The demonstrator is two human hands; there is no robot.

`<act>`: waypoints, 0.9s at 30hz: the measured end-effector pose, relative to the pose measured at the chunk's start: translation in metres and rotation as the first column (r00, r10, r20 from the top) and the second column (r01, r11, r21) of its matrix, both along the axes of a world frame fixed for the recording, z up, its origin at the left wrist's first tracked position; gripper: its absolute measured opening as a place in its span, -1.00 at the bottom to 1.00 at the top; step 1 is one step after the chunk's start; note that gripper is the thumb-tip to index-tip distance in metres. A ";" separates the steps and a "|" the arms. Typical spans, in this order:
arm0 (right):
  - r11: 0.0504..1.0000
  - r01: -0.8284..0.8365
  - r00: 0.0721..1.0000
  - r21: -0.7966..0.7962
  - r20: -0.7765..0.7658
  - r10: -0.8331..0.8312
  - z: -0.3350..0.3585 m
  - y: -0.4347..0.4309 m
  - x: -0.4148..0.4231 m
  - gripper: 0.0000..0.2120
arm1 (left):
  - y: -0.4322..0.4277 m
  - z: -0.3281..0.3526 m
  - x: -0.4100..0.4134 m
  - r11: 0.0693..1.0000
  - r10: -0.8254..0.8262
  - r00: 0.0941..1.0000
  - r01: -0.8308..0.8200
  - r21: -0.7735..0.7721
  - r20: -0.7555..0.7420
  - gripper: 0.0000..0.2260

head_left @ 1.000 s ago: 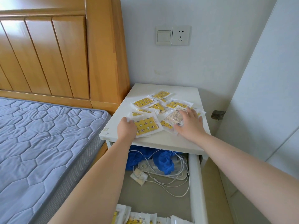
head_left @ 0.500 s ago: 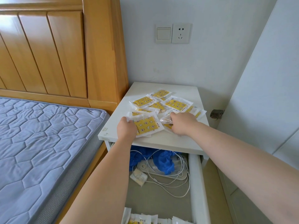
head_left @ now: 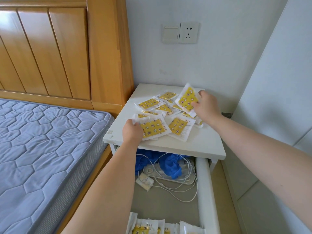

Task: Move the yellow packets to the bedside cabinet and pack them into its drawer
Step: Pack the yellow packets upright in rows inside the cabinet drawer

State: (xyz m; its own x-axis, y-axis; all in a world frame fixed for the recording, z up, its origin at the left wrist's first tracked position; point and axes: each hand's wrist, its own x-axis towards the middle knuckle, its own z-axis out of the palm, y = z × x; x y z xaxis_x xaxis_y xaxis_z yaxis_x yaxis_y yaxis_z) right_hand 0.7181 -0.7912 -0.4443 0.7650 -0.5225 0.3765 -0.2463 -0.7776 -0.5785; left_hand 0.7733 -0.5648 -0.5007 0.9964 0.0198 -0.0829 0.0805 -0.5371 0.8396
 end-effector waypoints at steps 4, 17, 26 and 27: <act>0.764 0.034 0.962 0.644 -0.228 0.149 0.006 -0.009 0.006 -0.88 | 0.002 -0.001 0.001 1.000 0.013 1.000 -0.013 -0.029 -0.008 -0.74; 0.966 -0.209 0.712 -0.149 -0.701 0.046 -0.014 0.015 0.030 -0.63 | 0.003 -0.005 0.005 0.998 0.018 1.000 -0.017 -0.052 0.001 -0.74; 0.948 -0.317 0.555 -0.011 -0.813 0.176 0.002 0.025 0.040 -0.36 | 0.002 -0.007 0.005 0.999 0.023 1.000 -0.023 -0.036 0.011 -0.73; 0.945 -0.325 0.549 -0.026 -0.819 0.167 0.003 0.026 0.040 -0.33 | 0.002 -0.007 0.005 0.999 0.025 1.000 -0.025 -0.035 0.008 -0.73</act>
State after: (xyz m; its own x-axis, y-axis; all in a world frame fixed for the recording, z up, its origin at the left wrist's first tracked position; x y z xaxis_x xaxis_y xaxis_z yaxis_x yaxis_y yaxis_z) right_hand 0.7583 -0.7649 -0.4417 0.8799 -0.2607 -0.3973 -0.3277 -0.9384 -0.1100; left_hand 0.7785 -0.5627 -0.5075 0.9962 0.0421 -0.0756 0.0865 -0.5053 0.8586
